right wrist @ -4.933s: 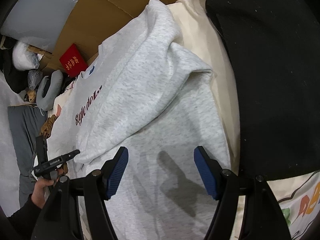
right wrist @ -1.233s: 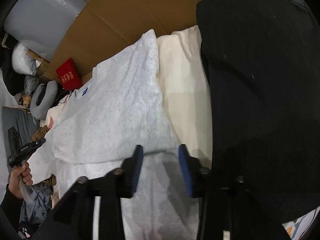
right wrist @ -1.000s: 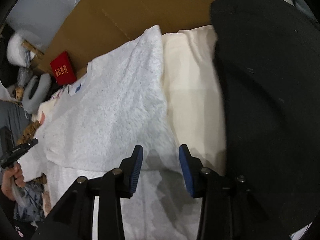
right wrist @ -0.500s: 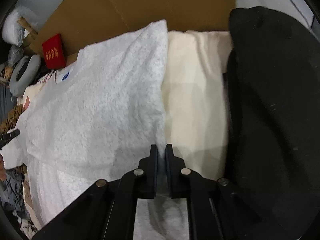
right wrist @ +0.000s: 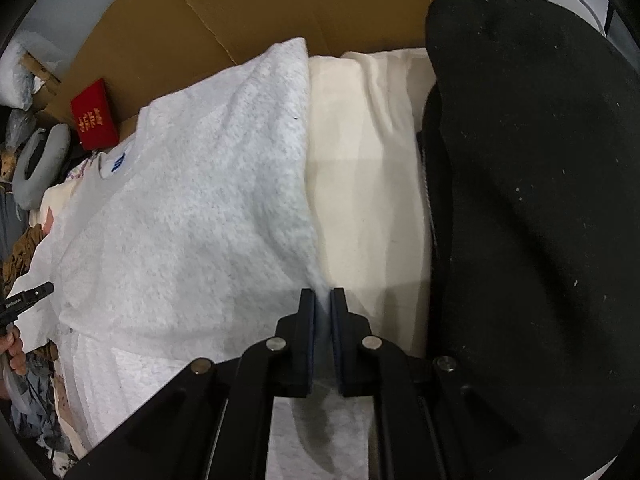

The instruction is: Fold clothes

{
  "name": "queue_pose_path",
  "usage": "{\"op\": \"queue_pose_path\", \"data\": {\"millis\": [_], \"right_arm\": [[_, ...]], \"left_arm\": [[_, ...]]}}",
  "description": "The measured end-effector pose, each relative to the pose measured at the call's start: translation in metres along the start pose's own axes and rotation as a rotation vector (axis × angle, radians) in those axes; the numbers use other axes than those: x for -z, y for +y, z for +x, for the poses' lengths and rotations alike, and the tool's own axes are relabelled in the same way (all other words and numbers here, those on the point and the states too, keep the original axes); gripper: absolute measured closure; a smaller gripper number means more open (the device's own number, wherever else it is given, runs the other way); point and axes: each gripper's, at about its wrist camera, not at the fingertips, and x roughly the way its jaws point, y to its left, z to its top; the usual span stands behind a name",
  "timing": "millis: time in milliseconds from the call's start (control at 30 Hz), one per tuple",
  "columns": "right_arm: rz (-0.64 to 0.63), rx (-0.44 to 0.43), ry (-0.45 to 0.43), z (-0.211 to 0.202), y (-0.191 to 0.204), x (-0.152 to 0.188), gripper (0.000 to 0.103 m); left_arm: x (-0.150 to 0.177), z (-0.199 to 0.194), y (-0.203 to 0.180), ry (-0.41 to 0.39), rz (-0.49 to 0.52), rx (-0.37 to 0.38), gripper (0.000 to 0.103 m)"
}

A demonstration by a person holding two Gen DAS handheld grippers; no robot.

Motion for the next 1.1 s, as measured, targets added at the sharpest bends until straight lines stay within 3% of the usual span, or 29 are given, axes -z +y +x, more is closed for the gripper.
{"op": "queue_pose_path", "data": {"millis": [200, 400, 667, 867, 1100], "right_arm": [[-0.025, 0.022, -0.048, -0.02, 0.003, -0.007, 0.087], [-0.033, -0.015, -0.07, -0.019, 0.018, -0.01, 0.087], [-0.161, -0.028, -0.07, -0.001, 0.07, -0.024, 0.087], [-0.228, -0.045, -0.072, 0.018, 0.099, -0.025, 0.087], [-0.263, -0.019, -0.067, 0.04, 0.103, -0.029, 0.087]], "left_arm": [[0.0, -0.02, 0.004, -0.06, -0.02, -0.056, 0.089], [0.008, -0.014, -0.016, -0.062, 0.043, 0.006, 0.089], [0.016, 0.01, -0.049, -0.024, 0.141, 0.081, 0.089], [0.025, 0.04, -0.05, 0.036, 0.15, 0.062, 0.089], [0.026, 0.049, -0.056, 0.032, 0.195, 0.026, 0.089]]}}
